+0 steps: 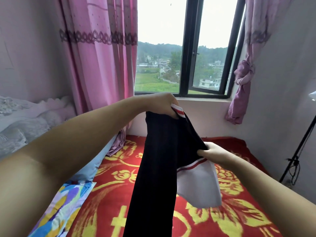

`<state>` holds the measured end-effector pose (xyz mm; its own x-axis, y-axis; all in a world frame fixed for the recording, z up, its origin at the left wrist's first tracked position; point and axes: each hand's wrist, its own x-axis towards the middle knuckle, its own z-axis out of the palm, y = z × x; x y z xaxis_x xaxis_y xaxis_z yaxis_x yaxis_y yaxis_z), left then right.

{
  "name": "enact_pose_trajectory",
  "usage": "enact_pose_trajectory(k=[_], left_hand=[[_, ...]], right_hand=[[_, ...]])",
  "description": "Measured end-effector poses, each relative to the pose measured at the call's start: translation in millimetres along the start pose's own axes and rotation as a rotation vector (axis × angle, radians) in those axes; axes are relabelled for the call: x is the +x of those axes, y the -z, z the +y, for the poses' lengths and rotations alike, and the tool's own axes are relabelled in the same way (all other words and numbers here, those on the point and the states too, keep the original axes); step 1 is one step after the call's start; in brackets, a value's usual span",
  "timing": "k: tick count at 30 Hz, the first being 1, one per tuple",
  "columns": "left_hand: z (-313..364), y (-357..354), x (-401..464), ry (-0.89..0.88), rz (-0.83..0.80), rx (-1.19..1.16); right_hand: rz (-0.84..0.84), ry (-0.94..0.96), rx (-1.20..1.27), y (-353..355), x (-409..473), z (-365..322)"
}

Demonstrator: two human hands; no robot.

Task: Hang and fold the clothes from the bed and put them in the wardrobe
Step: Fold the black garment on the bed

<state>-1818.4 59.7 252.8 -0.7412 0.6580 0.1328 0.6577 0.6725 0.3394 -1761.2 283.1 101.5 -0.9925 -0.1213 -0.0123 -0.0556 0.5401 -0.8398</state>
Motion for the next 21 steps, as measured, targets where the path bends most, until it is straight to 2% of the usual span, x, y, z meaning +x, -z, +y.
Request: enact_pose_trajectory(k=[3,5,8,10,14,16,21], left_hand=[[0,4,-2,0.036,0.020,-0.044],[-2,10,-6,0.059,0.048,-0.137],[-6,23,-13,0.071,0.062,-0.221],[-14,31,-19,0.098,0.002,-0.223],[-37,37,-29,0.264,-0.271,-0.284],[-43,31,-28,0.294,-0.369,-0.329],[-79,5,-18,0.413,-0.464,-0.250]], right_hand=[[0.132,0.105,0.115,-3,-2,2],[0.123,0.141,0.164,-10,-6,9],[0.086,0.043,-0.040,-19,-9,27],[0.119,-0.019,-0.081,-13,-7,38],[0.174,-0.013,-0.020,19,-4,48],[0.091,-0.056,-0.003,30,-7,54],[-0.438,-0.399,-0.114,41,-3,72]])
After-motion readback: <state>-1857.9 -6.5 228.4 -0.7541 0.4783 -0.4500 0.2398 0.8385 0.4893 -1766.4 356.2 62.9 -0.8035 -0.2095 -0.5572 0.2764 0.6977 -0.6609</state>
